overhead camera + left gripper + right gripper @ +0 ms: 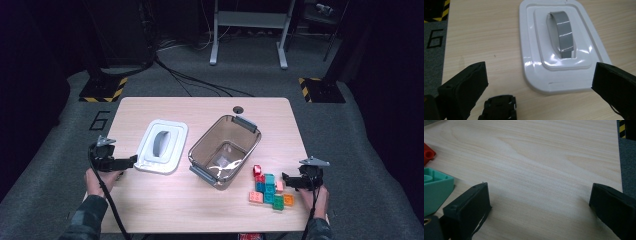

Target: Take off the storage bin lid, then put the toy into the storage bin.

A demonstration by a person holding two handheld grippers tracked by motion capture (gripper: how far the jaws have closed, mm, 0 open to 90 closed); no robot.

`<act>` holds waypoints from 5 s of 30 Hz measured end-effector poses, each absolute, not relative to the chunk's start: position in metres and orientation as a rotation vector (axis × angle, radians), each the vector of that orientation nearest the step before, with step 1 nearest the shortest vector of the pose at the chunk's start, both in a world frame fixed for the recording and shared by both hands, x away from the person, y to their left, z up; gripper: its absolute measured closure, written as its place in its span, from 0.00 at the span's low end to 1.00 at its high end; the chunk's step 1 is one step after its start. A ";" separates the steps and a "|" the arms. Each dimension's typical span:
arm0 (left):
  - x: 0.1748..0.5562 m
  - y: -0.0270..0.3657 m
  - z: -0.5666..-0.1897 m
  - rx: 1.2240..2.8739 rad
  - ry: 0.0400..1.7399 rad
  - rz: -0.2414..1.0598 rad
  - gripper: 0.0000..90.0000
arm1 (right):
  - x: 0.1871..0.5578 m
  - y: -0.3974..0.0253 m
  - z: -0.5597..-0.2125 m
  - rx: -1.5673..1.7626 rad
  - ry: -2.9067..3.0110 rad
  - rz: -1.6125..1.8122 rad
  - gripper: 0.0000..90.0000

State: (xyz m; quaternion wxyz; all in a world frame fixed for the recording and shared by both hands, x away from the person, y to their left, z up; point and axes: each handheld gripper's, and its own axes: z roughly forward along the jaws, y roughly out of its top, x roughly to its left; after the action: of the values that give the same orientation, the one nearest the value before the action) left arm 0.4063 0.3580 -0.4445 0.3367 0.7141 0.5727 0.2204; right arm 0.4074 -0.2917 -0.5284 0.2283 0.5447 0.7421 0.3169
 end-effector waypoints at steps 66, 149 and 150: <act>0.375 0.375 -0.472 1.761 1.579 0.723 0.53 | 0.407 -0.292 -0.528 1.502 2.039 0.870 0.03; 0.417 0.182 -0.340 2.114 0.850 0.549 0.53 | 0.407 -0.292 -0.528 1.502 2.040 0.873 0.03; 0.417 0.179 -0.341 2.127 0.838 0.546 0.53 | 0.407 -0.292 -0.528 1.501 2.041 0.873 0.03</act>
State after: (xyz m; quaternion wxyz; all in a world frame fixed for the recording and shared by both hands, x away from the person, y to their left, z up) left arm 0.4171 0.1789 -0.3409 0.3852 0.8352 0.3291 0.2142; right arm 0.4072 -0.2918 -0.5284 0.2290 0.5453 0.7413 0.3172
